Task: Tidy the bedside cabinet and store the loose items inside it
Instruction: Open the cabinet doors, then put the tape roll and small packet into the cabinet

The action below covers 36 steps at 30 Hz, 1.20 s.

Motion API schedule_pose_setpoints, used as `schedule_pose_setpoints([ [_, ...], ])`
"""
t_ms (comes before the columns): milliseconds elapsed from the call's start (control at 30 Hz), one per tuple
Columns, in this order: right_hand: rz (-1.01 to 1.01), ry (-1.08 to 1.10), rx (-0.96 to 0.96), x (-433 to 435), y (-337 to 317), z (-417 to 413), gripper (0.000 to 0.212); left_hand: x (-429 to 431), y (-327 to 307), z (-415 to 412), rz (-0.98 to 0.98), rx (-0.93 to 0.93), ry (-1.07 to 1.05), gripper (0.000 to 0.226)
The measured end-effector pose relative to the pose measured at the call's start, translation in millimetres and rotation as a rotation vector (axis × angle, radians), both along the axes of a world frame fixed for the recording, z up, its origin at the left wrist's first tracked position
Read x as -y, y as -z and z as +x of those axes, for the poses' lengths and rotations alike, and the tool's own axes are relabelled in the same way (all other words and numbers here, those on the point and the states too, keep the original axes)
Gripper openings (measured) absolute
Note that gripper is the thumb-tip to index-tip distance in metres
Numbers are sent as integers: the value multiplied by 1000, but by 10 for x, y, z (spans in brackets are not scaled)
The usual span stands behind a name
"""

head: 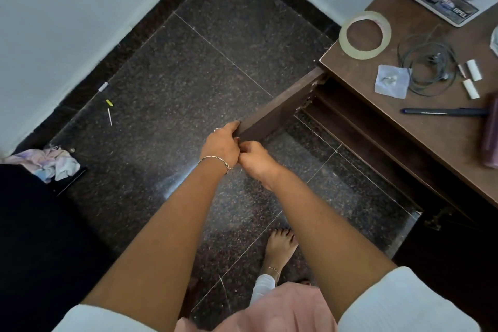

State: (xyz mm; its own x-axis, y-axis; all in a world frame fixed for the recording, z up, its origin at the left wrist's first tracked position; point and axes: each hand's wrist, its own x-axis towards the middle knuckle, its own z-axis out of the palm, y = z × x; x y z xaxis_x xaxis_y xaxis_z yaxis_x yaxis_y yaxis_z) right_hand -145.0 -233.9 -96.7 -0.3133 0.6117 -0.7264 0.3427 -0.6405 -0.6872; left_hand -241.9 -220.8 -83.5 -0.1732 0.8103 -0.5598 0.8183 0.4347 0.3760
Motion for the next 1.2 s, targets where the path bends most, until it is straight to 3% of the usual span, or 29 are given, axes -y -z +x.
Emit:
schedule_pose_setpoints([
  [167,-21,-29,19,48,4,-1,26,9,-18,-10,-2,-7,55,52],
  [367,66,66,143,54,-86,67,31,-30,-188,53,9,-20,105,51],
  [433,94,107,188,40,-147,205,24,-104,-294,136,28,-31,132,51],
  [600,151,277,253,-66,-496,697,25,-398,-534,527,155,-45,247,54],
  [900,505,444,742,-323,-956,1700,19,-810,-775,1466,275,-2,555,54],
  [1200,614,53,978,-504,-822,2054,53,-1143,-706,1781,215,-103,695,68],
])
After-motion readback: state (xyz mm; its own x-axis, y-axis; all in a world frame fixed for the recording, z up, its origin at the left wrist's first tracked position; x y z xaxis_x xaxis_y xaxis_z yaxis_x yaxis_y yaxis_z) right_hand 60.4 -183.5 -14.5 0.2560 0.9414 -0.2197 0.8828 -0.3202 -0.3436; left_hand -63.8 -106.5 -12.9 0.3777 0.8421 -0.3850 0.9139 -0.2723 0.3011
